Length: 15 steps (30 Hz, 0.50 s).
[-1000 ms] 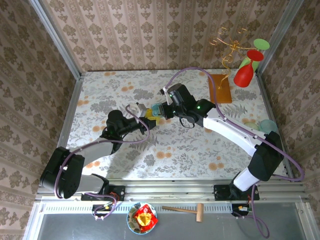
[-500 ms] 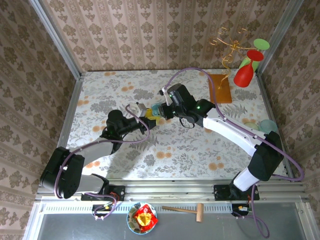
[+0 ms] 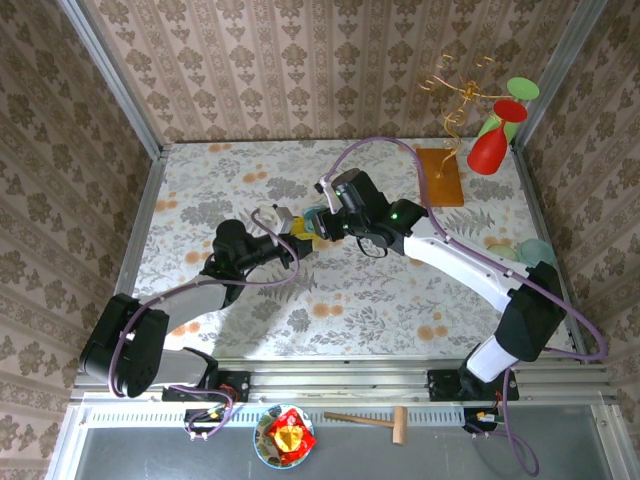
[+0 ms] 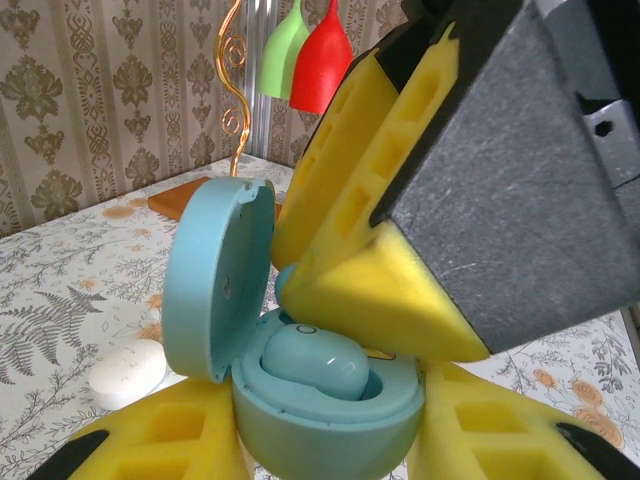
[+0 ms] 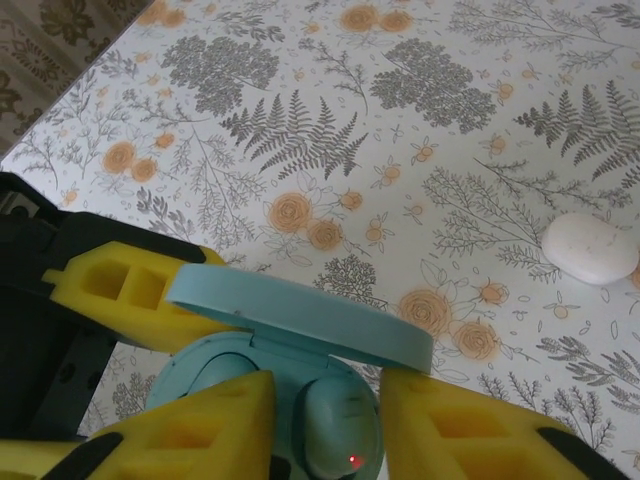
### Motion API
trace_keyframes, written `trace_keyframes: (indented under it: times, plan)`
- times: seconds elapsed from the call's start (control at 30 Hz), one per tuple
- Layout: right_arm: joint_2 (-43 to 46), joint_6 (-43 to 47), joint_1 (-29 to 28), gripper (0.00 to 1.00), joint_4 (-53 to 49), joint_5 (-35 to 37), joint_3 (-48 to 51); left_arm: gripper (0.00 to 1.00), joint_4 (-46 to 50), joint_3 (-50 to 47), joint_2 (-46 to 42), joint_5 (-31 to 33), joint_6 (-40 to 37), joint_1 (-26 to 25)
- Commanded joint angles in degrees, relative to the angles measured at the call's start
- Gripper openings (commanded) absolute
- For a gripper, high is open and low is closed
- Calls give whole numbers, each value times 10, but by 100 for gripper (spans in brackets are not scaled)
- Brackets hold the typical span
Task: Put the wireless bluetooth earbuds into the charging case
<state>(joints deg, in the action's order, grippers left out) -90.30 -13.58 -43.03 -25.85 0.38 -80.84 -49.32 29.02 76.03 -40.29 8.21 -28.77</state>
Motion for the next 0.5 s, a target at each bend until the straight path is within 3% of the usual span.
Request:
trace_keyframes:
  times: [0.0,0.3,0.47]
  plan:
    - [30,-3,-4,36,23,-7,6,26,-25,15,-9,-5,8,3]
    - [66,-21,1,42,57,-5,33,26,-52,4,-9,-8,6,5]
    - [101,-75,32,52,128,-54,75,27,-57,-3,-10,-27,-13,7]
